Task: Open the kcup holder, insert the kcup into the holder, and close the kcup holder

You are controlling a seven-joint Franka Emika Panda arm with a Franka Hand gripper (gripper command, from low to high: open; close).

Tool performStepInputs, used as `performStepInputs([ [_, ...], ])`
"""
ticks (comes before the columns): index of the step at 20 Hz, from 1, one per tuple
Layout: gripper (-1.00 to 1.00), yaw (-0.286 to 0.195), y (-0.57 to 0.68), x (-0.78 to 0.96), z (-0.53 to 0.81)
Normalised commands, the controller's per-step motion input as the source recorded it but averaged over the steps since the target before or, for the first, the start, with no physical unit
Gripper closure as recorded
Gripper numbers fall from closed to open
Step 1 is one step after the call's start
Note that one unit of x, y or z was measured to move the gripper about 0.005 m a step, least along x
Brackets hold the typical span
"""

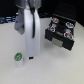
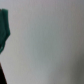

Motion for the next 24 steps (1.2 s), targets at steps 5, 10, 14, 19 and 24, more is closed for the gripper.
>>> performStepInputs([
  [5,-1.0,-0.256,-0.55,-0.22,-0.24],
  [10,-1.0,-0.257,-0.57,-0.13,-0.36],
  [14,-1.0,-0.262,-0.5,-0.09,-0.37],
  [19,-1.0,-0.211,-0.21,-0.01,-0.3],
  [24,-1.0,-0.139,-0.01,-0.01,-0.19],
])
